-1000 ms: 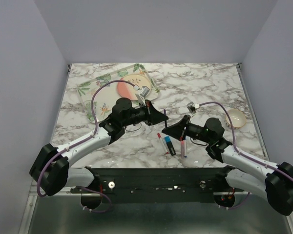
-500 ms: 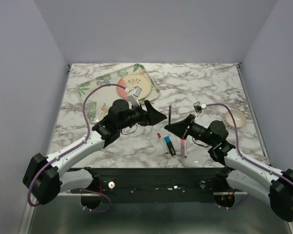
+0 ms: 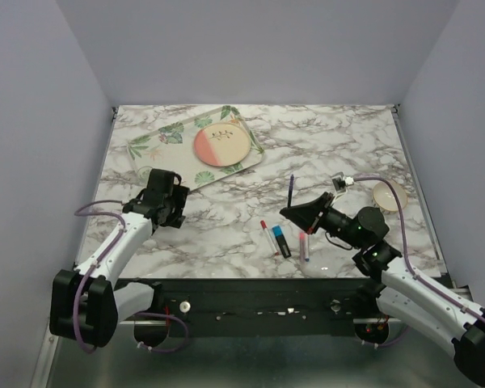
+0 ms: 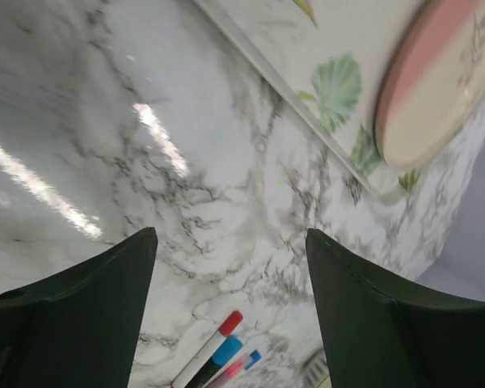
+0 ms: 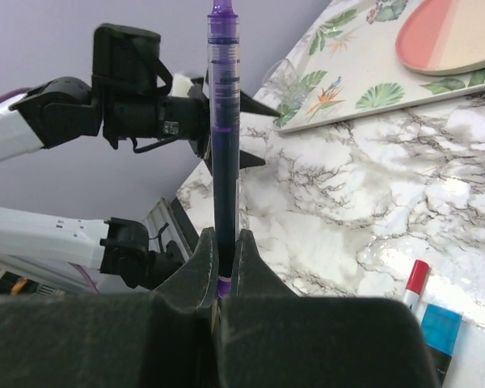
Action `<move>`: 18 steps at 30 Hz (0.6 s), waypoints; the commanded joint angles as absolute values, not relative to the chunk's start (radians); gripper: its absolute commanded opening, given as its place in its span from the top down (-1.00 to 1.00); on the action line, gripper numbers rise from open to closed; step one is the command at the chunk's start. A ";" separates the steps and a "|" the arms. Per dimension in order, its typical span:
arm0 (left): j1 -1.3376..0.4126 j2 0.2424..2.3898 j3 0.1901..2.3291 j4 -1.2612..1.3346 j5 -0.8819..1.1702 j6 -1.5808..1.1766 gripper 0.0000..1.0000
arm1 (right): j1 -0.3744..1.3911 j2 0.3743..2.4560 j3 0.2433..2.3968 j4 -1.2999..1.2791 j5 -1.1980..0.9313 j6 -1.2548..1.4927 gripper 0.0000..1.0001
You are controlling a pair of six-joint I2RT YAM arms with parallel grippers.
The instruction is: Insert the pens into the pen caps
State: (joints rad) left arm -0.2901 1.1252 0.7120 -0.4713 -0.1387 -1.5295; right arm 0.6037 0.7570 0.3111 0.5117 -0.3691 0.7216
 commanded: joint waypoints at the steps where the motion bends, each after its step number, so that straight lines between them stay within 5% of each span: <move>1: -0.148 1.126 0.663 -0.679 -0.170 -1.732 -0.45 | 0.607 0.701 0.307 0.436 -0.324 0.687 0.99; 18: 0.014 1.275 0.689 -0.741 -0.169 -1.723 -0.13 | 0.609 0.738 0.316 0.443 -0.325 0.660 0.99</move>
